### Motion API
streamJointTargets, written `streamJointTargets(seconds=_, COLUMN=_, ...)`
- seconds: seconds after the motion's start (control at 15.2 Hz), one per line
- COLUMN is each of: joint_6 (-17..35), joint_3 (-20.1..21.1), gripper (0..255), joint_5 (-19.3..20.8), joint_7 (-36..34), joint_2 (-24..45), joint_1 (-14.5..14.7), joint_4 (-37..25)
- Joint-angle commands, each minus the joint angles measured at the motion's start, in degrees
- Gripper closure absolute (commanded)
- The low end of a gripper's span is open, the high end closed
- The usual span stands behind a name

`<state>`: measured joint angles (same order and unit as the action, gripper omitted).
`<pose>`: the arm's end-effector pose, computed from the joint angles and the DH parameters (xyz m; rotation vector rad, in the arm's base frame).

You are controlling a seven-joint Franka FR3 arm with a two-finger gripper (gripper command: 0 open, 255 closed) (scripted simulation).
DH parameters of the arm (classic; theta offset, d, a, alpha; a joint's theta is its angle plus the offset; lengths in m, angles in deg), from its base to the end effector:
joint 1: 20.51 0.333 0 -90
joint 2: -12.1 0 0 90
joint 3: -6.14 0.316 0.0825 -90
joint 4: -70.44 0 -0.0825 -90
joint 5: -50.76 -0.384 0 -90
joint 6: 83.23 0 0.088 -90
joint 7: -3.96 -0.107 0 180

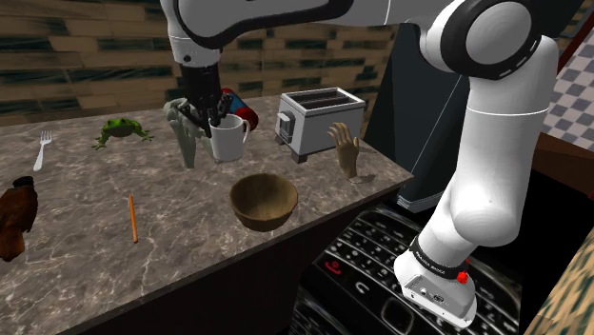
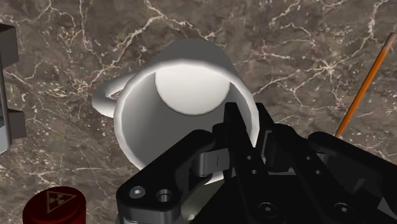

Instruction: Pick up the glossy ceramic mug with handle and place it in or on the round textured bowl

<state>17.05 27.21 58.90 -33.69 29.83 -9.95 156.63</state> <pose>0.5706 0.3033 0.4953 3.0901 -0.1397 -0.0285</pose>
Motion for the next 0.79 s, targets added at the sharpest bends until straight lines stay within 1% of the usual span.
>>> streamJointTargets(seconds=0.0, joint_6=-1.66, joint_3=0.07, gripper=255, joint_5=-0.05, joint_7=0.02, joint_2=-0.04, joint_1=0.14, joint_4=-1.61)
streamJointTargets(seconds=0.2, joint_6=-3.58, joint_3=0.12, gripper=255, joint_5=-0.06, joint_7=0.11, joint_2=0.02, joint_1=0.28, joint_4=-3.6)
streamJointTargets(seconds=0.46, joint_6=-1.02, joint_3=1.13, gripper=255, joint_5=-3.36, joint_7=-0.42, joint_2=-9.64, joint_1=-0.6, joint_4=8.05)
streamJointTargets(seconds=0.73, joint_6=0.12, joint_3=1.8, gripper=255, joint_5=-6.85, joint_7=-0.63, joint_2=-18.67, joint_1=-0.58, joint_4=17.55)
